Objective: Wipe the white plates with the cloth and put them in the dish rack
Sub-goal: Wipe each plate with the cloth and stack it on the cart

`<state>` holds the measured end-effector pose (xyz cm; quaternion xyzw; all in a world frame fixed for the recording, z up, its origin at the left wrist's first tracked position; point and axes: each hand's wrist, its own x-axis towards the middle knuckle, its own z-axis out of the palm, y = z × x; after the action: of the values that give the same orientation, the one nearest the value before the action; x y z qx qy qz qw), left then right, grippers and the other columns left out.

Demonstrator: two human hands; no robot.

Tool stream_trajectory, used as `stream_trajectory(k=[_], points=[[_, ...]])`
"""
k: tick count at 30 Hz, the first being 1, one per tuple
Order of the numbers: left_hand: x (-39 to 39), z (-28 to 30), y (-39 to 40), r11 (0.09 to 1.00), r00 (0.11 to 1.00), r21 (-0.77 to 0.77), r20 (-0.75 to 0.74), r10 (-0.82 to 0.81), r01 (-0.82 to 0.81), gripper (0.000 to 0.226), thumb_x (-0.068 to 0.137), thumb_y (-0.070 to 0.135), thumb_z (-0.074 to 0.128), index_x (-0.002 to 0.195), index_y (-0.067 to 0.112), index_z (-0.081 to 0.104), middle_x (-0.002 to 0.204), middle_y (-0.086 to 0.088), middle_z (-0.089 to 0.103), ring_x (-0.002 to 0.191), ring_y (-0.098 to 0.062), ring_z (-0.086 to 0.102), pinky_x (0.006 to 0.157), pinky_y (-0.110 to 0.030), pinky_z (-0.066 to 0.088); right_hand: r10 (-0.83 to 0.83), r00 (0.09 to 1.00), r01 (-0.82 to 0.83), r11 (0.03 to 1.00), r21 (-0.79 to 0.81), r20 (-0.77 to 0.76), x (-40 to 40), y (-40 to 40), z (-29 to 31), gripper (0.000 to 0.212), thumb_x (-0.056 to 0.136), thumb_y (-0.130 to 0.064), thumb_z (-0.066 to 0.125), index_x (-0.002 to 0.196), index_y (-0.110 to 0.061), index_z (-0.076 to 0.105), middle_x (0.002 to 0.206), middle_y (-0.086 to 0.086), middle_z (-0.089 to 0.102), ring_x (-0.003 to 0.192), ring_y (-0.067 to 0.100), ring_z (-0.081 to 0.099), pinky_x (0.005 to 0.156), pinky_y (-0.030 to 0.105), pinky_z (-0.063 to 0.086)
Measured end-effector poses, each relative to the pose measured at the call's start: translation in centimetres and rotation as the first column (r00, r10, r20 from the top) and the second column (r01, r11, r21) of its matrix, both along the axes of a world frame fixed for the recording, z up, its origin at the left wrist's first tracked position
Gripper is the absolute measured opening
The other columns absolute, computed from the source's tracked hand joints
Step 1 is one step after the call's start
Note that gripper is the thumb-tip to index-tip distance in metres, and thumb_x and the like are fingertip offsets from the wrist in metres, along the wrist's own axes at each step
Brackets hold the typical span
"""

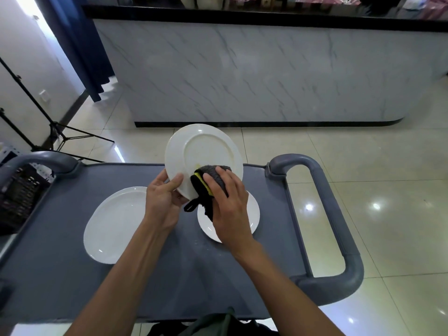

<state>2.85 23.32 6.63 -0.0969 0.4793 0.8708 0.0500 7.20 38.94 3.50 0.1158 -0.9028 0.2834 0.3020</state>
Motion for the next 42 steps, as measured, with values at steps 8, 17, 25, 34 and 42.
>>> stream_trajectory(k=[8, 17, 25, 34, 42], points=[[0.3, -0.3, -0.8, 0.998, 0.998, 0.019, -0.009, -0.056, 0.056, 0.033, 0.088, 0.009, 0.061, 0.119, 0.014, 0.067, 0.108, -0.009, 0.075, 0.091, -0.023, 0.073, 0.067, -0.037, 0.061, -0.027, 0.999, 0.032, 0.994, -0.100, 0.046, -0.1, 2.8, 0.0, 0.044, 0.099, -0.015, 0.045, 0.141, -0.019, 0.054, 0.152, 0.009, 0.041, 0.142, 0.030, 0.035, 0.116, 0.042, 0.031], [0.5, -0.6, -2.2, 0.981, 0.982, -0.057, -0.037, -0.186, 0.184, 0.035, 0.086, 0.013, 0.061, 0.120, 0.014, 0.069, 0.104, -0.008, 0.074, 0.088, -0.024, 0.072, 0.068, -0.040, 0.062, -0.076, 0.983, 0.129, 0.931, -0.340, 0.165, -2.1, 6.1, 2.3, 0.052, 0.095, 0.001, 0.051, 0.143, -0.019, 0.051, 0.146, 0.001, 0.047, 0.135, 0.020, 0.040, 0.113, 0.044, 0.035], [0.8, -0.5, -1.7, 0.954, 0.959, -0.123, -0.045, -0.280, 0.273, 0.044, 0.083, 0.007, 0.062, 0.126, 0.008, 0.065, 0.104, -0.015, 0.074, 0.084, -0.028, 0.072, 0.062, -0.038, 0.061, -0.022, 0.974, 0.078, 0.967, -0.242, 0.226, -4.5, 7.3, 4.7, 0.052, 0.091, 0.005, 0.053, 0.140, -0.013, 0.055, 0.139, 0.005, 0.054, 0.129, 0.028, 0.048, 0.110, 0.044, 0.037], [1.0, -0.8, -1.3, 0.938, 0.949, -0.170, -0.047, -0.313, 0.301, 0.046, 0.081, 0.008, 0.064, 0.128, 0.005, 0.064, 0.105, -0.017, 0.073, 0.086, -0.029, 0.072, 0.065, -0.040, 0.062, -0.001, 0.986, -0.005, 0.999, 0.033, 0.164, -4.8, 4.2, 5.6, 0.055, 0.088, -0.008, 0.049, 0.141, -0.025, 0.054, 0.144, 0.003, 0.049, 0.132, 0.029, 0.042, 0.102, 0.050, 0.041], [1.0, -1.4, -1.7, 0.932, 0.948, -0.185, -0.010, -0.319, 0.312, 0.040, 0.083, 0.010, 0.066, 0.123, 0.008, 0.068, 0.108, -0.020, 0.073, 0.090, -0.034, 0.071, 0.067, -0.040, 0.061, 0.141, 0.963, -0.206, 0.935, 0.290, 0.229, -4.0, 2.0, 5.1, 0.067, 0.084, -0.006, 0.063, 0.144, -0.031, 0.049, 0.153, 0.005, 0.040, 0.139, 0.032, 0.032, 0.103, 0.053, 0.036]])
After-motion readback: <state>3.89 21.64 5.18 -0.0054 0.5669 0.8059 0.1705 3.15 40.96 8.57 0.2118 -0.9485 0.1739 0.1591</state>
